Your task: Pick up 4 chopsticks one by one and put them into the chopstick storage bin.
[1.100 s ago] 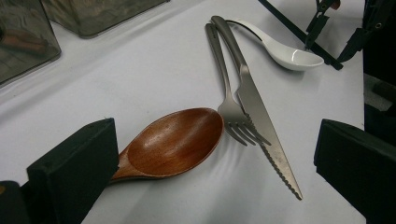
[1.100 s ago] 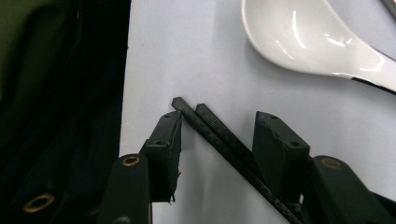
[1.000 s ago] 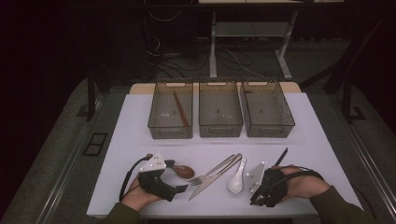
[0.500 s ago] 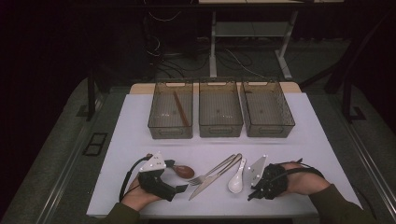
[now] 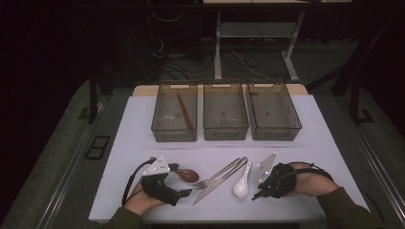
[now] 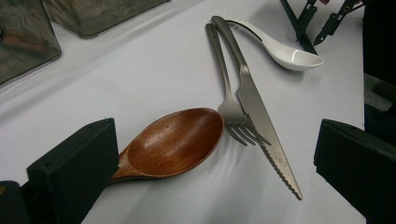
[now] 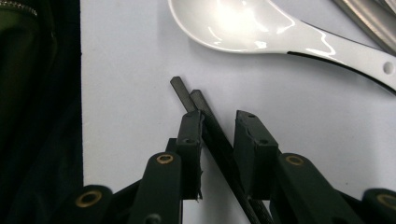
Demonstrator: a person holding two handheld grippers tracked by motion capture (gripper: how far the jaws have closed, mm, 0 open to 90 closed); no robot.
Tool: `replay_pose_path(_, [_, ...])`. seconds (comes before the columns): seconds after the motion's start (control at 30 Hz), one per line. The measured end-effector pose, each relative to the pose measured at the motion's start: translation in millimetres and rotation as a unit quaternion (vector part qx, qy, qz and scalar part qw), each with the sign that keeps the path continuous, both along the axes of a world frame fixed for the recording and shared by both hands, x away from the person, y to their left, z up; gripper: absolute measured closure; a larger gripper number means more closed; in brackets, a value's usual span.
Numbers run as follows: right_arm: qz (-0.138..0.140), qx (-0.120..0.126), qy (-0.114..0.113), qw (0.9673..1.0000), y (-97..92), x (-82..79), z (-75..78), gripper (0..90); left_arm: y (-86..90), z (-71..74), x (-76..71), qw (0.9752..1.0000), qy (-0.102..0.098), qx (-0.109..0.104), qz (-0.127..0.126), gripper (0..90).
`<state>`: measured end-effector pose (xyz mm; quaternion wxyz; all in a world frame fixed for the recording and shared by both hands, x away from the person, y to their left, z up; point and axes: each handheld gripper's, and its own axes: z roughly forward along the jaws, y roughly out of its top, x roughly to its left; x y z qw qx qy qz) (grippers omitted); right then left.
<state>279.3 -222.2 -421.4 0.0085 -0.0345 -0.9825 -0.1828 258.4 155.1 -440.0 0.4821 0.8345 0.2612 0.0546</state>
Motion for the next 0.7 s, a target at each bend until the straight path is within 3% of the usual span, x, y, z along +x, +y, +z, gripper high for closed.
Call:
replay_pose_path(0.1, [0.000, 0.003, 0.007, 1.0000, 2.8, -0.8, -2.2, 64.3, -0.1, -0.1, 0.1, 1.0000, 0.000, 0.000, 0.000, 0.0])
replay_pose_path(0.27, [0.019, 0.021, 0.017, 0.9995, 9.3, -1.9, -3.2, 63.5, 0.0, 0.0, 0.0, 1.0000, 0.000, 0.000, 0.000, 0.0])
replay_pose_path(0.5, [0.045, 0.028, -0.002, 0.9986, 13.4, -5.3, -4.6, 69.3, 0.0, 0.0, 0.1, 1.0000, 0.000, 0.000, 0.000, 0.0])
replay_pose_path(0.7, [0.052, 0.031, -0.014, 0.9981, 11.7, -5.7, -4.7, 73.4, 0.0, 0.1, 0.0, 1.0000, 0.000, -0.001, 0.000, 0.0])
